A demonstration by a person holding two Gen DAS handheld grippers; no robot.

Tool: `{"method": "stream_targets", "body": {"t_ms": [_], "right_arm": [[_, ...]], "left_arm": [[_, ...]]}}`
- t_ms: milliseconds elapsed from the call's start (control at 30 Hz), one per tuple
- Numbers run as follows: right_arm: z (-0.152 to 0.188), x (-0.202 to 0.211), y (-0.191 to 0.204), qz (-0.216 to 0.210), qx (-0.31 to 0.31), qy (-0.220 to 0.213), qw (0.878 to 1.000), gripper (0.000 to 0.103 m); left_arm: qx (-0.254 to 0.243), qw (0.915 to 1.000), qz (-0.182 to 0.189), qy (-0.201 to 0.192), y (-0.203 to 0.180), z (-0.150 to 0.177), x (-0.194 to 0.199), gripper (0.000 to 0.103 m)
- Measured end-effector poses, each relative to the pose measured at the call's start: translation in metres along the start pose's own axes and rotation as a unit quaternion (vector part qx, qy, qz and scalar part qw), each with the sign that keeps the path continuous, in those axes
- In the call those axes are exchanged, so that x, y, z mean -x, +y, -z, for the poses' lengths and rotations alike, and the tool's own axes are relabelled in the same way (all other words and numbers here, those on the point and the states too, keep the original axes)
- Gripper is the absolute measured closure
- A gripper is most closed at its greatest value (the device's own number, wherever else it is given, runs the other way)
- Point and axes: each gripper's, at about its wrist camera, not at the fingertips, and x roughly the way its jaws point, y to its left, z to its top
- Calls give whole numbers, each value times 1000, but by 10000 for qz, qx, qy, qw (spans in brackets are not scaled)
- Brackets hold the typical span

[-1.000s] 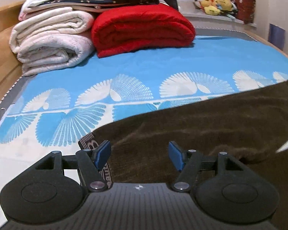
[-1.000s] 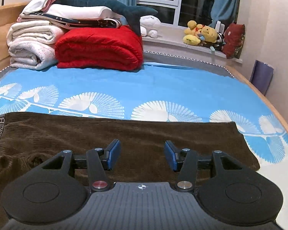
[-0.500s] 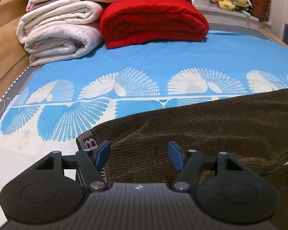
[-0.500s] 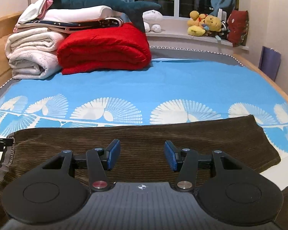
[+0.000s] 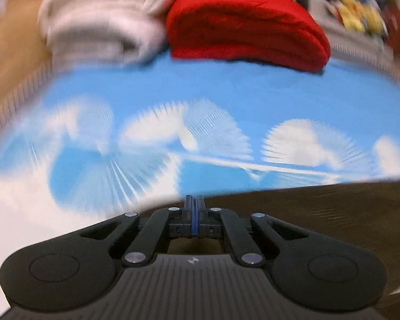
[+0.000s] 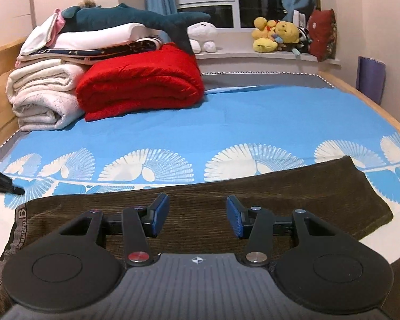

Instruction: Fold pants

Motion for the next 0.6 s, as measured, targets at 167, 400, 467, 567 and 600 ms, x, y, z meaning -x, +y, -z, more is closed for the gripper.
{"method": "stream_targets", "body": {"t_ms": [167, 400, 467, 567, 600], "right_arm": [[2, 1, -6, 76, 230, -29, 9997, 64], [2, -5, -20, 276, 313, 56, 9991, 64], [4, -8, -24, 337, 345, 128, 9988, 64], [9, -12, -29, 489, 456, 271, 9974, 64], [10, -12, -30, 511, 464, 302, 9972, 64]], "left_arm": [[-462, 9982, 370, 79, 4, 26, -45, 82], [-988, 9944, 375, 32, 4, 31, -76, 21], [-1217, 9917, 394, 117, 0, 34, -87, 21], [-1504, 9877, 420, 83, -2, 36, -99, 21], [-1513, 9875, 441, 71, -2, 35, -102, 21]]}}
